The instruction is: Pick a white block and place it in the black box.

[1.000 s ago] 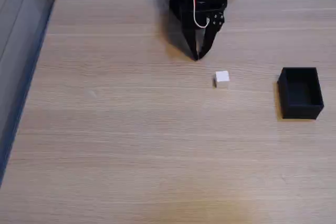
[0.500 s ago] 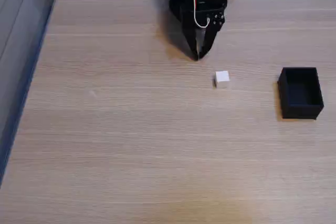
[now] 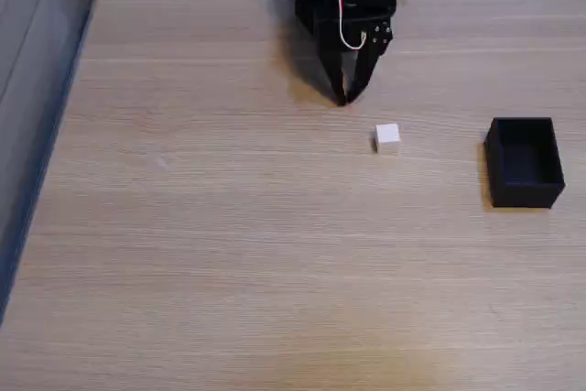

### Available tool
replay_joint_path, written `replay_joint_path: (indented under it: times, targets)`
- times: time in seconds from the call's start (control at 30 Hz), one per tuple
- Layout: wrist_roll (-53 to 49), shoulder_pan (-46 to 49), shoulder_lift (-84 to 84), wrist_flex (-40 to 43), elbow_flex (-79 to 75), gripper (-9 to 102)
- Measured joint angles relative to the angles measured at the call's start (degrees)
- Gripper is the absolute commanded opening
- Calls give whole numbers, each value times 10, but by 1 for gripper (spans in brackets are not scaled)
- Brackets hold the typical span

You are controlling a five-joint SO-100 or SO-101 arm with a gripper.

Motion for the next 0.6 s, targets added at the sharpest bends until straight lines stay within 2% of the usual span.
replay_joint_path:
  times: [0.37,0.6]
  targets:
    - [47,-50,-197,12,-195,0]
    - [76,-80,-322,50,-299,10]
